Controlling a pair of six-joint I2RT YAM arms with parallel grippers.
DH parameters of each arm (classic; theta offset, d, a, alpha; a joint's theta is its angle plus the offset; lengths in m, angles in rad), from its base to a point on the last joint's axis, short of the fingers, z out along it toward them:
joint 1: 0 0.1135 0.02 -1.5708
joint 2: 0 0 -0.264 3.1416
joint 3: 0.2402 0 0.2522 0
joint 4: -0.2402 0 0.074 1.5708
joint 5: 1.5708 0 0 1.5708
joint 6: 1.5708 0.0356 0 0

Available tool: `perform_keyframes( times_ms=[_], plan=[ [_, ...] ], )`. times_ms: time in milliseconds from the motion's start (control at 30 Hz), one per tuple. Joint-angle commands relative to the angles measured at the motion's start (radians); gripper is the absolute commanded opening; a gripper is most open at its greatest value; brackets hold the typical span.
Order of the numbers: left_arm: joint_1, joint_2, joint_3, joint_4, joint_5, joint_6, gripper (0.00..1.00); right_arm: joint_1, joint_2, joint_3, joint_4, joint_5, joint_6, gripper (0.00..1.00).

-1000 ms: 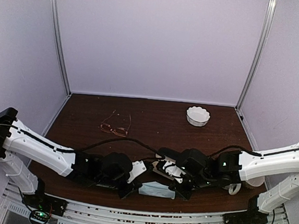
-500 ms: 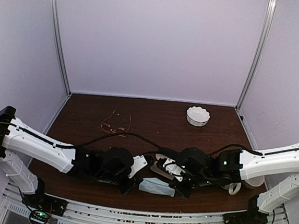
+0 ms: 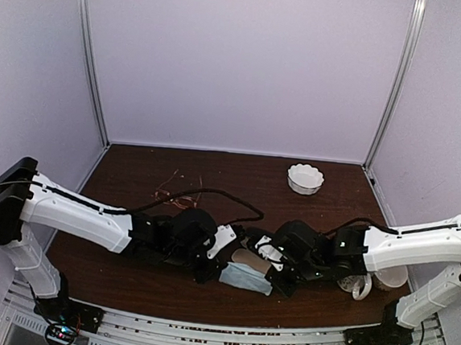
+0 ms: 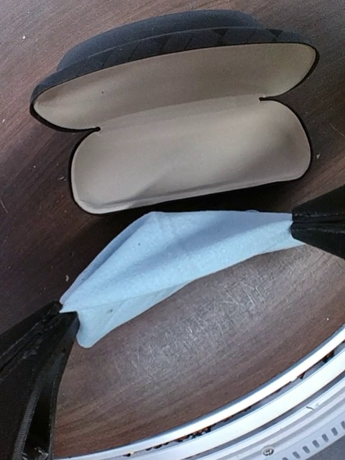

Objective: Organize the sunglasses
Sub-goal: Place the folded cleaning cloth in the sunglasses case.

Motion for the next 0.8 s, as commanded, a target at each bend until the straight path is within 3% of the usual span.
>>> perform_keyframes(
  times_ms=[0, 767],
  plan=[
    [0.034, 0.051, 0.063, -0.007, 0.058, 0.042, 0.0, -0.024, 0.027, 0.021, -0.022, 0.026, -0.003, 0.0],
    [0.145, 0.261, 0.27, -0.078, 0.189, 0.127, 0.0, -0.141, 0.079, 0.016, -0.02, 0.021, -0.029, 0.0]
  ],
)
